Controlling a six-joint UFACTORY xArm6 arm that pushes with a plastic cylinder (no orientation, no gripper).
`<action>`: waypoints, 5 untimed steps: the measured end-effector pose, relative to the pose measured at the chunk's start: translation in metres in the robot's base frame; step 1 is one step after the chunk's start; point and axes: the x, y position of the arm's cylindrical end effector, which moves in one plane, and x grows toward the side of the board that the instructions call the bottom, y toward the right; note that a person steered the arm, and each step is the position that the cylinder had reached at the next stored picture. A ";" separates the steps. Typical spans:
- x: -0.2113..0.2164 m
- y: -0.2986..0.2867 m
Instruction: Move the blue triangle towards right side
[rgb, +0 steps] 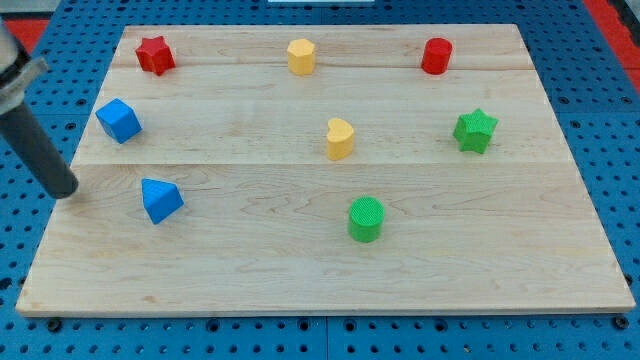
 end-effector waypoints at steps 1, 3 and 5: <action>0.000 0.098; 0.042 0.083; 0.038 0.198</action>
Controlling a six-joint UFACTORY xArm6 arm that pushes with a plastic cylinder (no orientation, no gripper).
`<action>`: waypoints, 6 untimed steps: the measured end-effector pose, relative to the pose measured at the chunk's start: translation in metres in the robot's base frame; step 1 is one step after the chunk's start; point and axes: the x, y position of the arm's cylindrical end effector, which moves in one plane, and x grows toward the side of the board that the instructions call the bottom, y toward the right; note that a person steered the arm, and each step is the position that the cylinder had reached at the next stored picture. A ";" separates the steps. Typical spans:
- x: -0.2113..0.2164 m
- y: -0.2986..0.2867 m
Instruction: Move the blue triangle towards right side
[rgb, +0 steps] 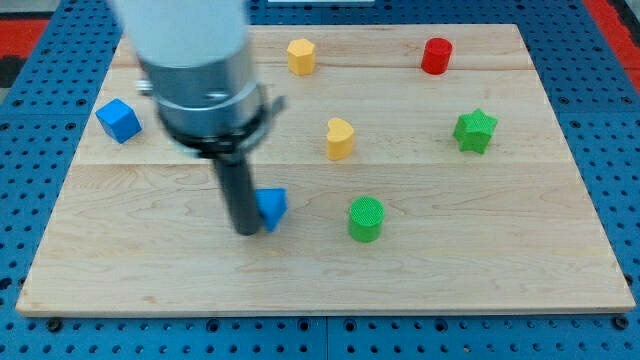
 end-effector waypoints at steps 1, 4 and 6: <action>-0.030 0.012; -0.044 -0.001; -0.044 0.084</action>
